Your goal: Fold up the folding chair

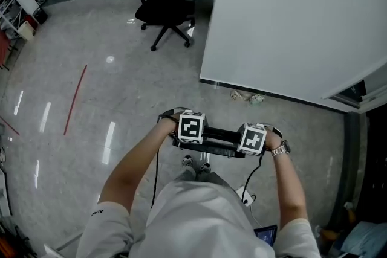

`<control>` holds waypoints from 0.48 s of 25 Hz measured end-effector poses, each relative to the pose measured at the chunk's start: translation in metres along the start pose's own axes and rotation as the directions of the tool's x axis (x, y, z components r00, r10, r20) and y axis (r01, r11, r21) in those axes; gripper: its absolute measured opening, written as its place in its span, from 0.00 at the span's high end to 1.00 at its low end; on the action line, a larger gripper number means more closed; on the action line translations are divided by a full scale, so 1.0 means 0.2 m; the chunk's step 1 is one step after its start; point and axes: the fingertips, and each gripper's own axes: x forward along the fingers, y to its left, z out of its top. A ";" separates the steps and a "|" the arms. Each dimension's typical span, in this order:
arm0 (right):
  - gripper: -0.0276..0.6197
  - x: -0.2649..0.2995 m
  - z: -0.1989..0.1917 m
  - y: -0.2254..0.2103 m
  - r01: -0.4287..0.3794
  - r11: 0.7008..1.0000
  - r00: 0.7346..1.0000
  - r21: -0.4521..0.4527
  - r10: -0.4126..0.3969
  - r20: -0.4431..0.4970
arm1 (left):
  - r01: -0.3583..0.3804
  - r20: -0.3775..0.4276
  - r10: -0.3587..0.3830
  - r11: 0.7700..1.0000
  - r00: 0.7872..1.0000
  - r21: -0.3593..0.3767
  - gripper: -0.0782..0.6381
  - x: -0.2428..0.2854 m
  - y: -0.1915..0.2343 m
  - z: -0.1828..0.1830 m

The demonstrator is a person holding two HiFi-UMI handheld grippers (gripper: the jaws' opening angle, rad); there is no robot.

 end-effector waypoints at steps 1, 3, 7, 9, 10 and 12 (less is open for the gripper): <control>0.86 -0.01 0.00 -0.02 0.002 1.000 1.000 0.011 -0.002 0.006 | 0.005 -0.003 -0.005 1.000 1.000 0.010 0.80 -0.01 0.02 0.00; 0.86 -0.02 -0.01 -0.07 0.008 1.000 1.000 0.030 -0.008 0.012 | 0.014 -0.010 -0.014 0.999 1.000 0.028 0.80 -0.02 0.08 0.02; 0.86 -0.03 -0.03 -0.16 0.025 0.998 0.999 0.058 -0.026 0.028 | 0.023 -0.023 -0.022 0.998 1.000 0.063 0.80 -0.03 0.18 0.03; 0.86 -0.03 -0.03 -0.20 0.019 0.998 0.999 0.066 -0.021 0.037 | 0.027 -0.031 -0.025 0.997 0.999 0.068 0.80 -0.03 0.24 0.03; 0.86 -0.03 -0.05 -0.23 0.014 0.998 0.999 0.066 -0.016 0.039 | 0.031 -0.034 -0.029 0.997 0.999 0.065 0.80 -0.02 0.27 0.03; 0.86 -0.04 -0.07 -0.33 0.004 0.999 0.999 0.054 -0.006 0.040 | 0.037 -0.040 -0.035 0.998 0.999 0.050 0.80 -0.01 0.36 0.04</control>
